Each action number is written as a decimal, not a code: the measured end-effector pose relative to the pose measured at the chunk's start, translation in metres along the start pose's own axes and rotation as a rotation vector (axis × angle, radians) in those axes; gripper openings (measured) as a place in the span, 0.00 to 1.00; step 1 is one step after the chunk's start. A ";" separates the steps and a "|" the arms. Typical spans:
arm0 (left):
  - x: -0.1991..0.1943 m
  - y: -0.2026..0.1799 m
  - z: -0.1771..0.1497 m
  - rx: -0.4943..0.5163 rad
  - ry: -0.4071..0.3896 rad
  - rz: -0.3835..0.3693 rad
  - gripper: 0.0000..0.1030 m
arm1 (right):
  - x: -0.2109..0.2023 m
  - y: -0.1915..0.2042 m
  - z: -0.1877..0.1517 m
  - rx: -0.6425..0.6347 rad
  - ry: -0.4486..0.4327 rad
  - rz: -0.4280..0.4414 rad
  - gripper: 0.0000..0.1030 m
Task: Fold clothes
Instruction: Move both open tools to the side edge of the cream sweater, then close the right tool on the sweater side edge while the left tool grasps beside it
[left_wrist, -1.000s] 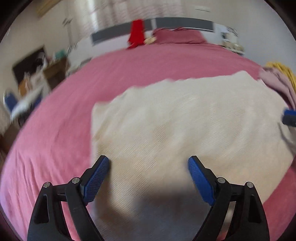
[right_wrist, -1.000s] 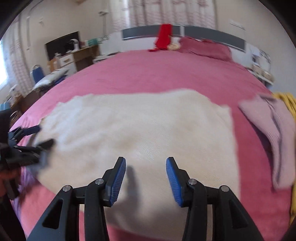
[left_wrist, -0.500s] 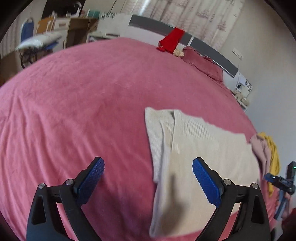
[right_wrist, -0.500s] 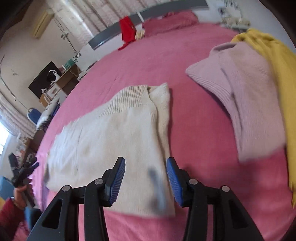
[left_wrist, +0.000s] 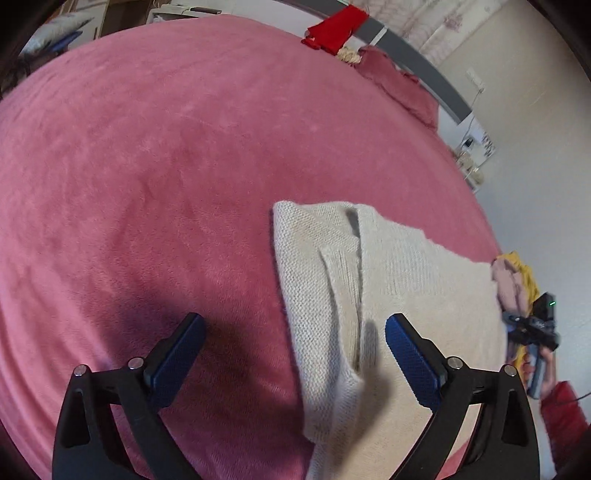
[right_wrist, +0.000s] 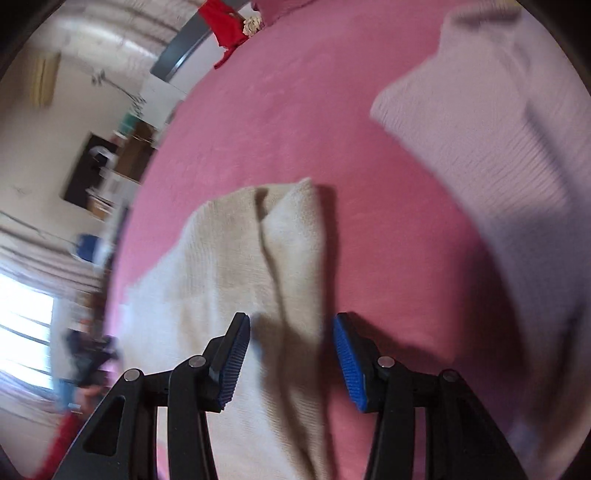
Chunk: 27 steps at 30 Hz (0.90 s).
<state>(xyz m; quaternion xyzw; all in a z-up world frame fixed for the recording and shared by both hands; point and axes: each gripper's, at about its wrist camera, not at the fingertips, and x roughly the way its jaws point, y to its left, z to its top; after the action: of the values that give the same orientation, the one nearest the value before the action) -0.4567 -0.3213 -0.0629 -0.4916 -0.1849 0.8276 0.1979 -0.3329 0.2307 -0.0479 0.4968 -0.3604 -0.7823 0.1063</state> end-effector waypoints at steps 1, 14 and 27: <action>-0.001 0.003 0.000 -0.012 -0.006 -0.022 0.97 | 0.001 -0.001 -0.001 0.011 0.002 0.046 0.48; -0.009 0.025 0.006 -0.095 0.017 -0.209 0.98 | -0.002 -0.013 -0.007 0.013 0.099 0.100 0.42; -0.012 0.033 -0.010 -0.120 0.076 -0.273 0.98 | 0.013 -0.030 -0.001 0.119 0.183 0.243 0.47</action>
<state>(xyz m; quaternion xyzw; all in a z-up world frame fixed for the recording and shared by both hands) -0.4478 -0.3545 -0.0754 -0.5040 -0.2912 0.7613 0.2856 -0.3325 0.2448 -0.0776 0.5241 -0.4525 -0.6925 0.2027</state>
